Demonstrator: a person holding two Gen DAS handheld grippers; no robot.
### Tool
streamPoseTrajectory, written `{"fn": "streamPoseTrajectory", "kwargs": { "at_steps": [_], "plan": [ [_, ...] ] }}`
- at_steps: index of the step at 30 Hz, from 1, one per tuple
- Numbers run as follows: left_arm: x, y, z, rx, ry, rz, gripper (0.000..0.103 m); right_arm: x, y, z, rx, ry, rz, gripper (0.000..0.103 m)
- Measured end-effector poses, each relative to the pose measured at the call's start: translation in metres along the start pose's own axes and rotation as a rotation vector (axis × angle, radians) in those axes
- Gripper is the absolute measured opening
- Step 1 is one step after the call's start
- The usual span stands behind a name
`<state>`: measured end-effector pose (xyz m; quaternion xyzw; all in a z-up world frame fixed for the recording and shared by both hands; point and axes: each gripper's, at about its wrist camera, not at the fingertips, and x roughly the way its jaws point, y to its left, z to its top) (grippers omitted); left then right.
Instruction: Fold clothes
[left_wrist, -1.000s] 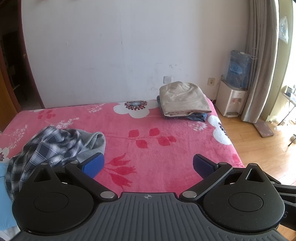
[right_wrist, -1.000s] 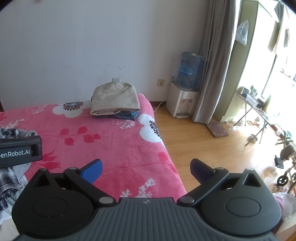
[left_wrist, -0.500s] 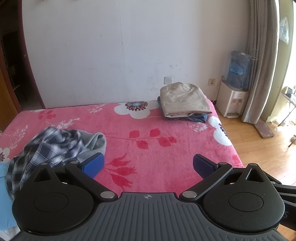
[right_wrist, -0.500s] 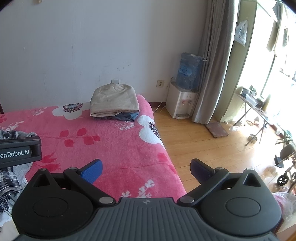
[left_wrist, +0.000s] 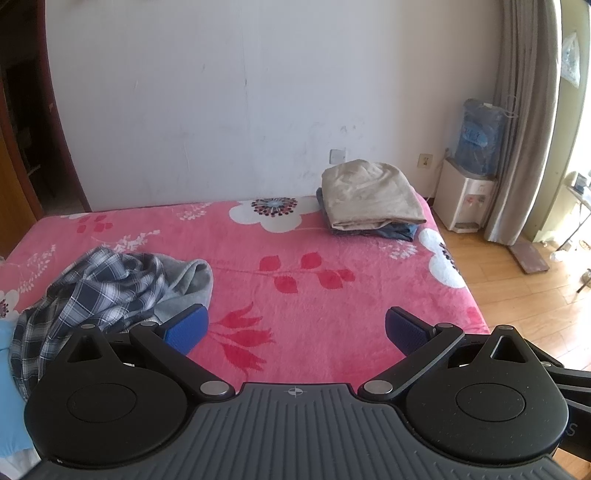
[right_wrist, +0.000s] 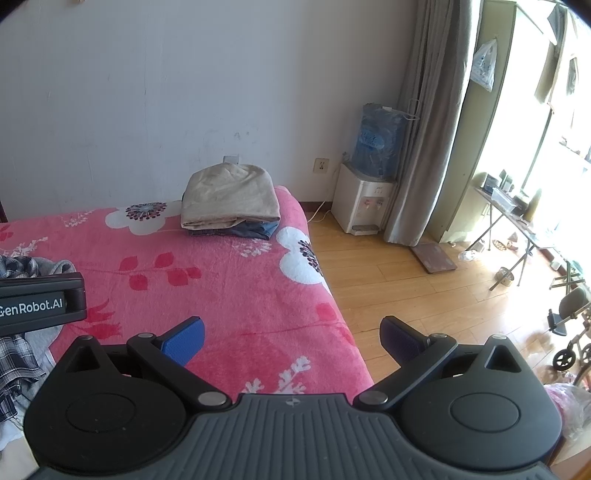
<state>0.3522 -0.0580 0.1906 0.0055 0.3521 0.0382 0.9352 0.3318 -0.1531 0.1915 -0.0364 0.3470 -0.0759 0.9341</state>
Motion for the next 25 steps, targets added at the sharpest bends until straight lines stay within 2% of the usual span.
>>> {"fn": "streamPoseTrajectory", "kwargs": {
  "at_steps": [25],
  "plan": [
    [0.0079, -0.0021, -0.0022, 0.001, 0.02, 0.003, 0.103, 0.0103, 0.0013, -0.0017, 0.001, 0.018, 0.001, 0.103]
  ]
}}
